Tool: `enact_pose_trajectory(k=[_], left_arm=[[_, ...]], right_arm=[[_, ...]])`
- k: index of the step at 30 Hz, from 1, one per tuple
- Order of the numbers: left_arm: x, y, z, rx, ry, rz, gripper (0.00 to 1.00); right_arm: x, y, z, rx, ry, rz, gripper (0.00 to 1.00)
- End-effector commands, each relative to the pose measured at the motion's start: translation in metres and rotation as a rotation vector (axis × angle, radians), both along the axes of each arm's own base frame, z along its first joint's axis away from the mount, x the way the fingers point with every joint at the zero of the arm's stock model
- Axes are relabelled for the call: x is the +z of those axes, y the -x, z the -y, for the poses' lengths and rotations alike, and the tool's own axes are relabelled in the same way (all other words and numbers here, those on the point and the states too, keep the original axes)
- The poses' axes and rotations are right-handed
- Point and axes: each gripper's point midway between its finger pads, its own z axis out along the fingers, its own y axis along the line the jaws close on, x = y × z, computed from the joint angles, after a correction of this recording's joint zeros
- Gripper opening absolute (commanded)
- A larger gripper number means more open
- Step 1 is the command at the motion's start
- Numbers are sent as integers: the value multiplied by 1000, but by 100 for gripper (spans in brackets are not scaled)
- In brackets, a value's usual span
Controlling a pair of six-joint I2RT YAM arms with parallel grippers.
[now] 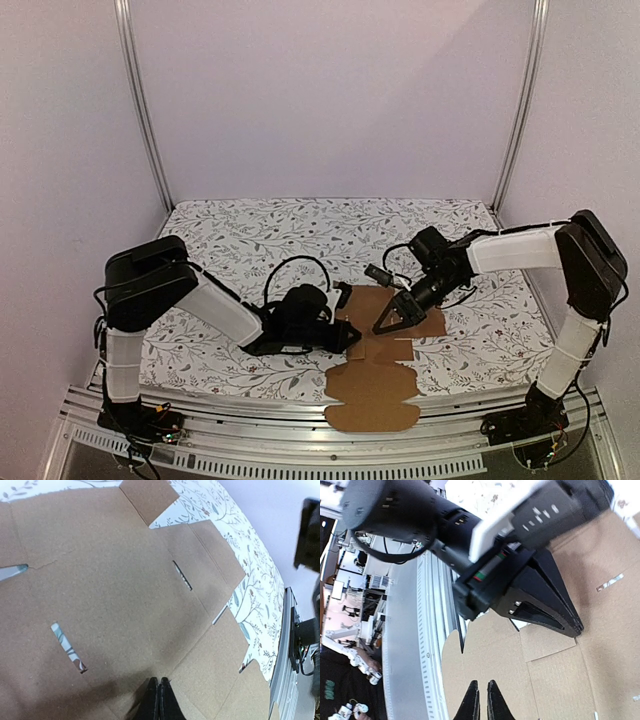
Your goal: Fold the paper box
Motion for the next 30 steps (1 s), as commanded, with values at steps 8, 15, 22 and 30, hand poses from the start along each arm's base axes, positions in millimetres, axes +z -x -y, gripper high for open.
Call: enact_pose_trajectory(k=[8,15,22,30], left_arm=[[-59,20,-37,-18,-175,-111,0],[-59,19,-38,-24,-169,-132,0],[-58,20,-41,-25,-163,-142,0],[-57,19,-41,-34,-157,-150,0]], right_arm=[[7,3,25,252,193,828,0],[-1,-4,2,506,294,1242,0],[-23,-7,-19,646,362,1515,0],[-40,-8,-28,677,369,1523,0]])
